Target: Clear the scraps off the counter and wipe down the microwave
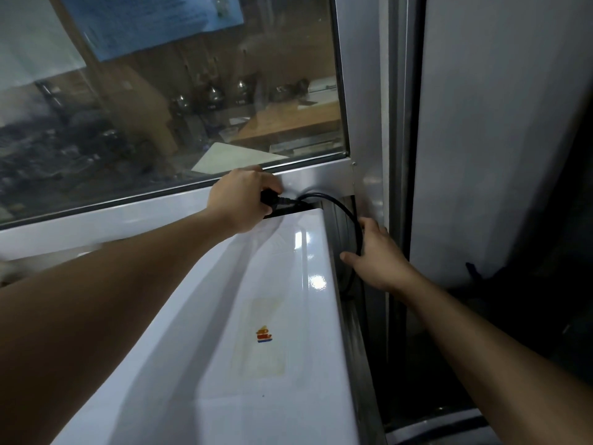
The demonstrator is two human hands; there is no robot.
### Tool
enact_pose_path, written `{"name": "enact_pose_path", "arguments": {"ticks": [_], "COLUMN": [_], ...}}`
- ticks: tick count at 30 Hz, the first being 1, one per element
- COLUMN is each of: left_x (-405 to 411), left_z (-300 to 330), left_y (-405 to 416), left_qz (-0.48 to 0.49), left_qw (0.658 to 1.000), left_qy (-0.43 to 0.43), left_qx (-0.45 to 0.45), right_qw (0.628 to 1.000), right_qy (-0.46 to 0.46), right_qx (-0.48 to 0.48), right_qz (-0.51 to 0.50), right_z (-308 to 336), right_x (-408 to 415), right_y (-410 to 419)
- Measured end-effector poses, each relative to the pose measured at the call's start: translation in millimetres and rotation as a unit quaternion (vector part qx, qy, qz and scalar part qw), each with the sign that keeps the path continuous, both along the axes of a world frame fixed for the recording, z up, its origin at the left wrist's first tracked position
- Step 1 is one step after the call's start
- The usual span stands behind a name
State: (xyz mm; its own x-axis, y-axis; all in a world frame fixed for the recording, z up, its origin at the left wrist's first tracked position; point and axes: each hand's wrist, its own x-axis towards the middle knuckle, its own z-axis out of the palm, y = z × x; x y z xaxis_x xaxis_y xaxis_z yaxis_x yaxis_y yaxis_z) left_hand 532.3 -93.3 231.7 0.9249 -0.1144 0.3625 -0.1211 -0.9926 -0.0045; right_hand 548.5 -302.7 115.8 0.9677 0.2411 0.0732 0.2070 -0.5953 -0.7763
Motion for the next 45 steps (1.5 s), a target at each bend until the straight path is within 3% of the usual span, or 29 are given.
{"name": "enact_pose_path", "arguments": {"ticks": [22, 45], "left_x": [0.3, -14.6], "left_z": [-19.0, -13.6], "left_y": [-3.7, -0.4], "left_qz": [0.029, 0.031], "left_qw": [0.998, 0.999], "left_qy": [-0.056, -0.024], "left_qx": [0.017, 0.037], "right_qw": [1.000, 1.000], "right_qy": [-0.008, -0.012], "right_qx": [0.014, 0.016], "right_qz": [-0.004, 0.002], "right_z": [1.5, 5.8], "right_x": [-6.2, -13.3], "right_y": [-11.1, -15.0]}}
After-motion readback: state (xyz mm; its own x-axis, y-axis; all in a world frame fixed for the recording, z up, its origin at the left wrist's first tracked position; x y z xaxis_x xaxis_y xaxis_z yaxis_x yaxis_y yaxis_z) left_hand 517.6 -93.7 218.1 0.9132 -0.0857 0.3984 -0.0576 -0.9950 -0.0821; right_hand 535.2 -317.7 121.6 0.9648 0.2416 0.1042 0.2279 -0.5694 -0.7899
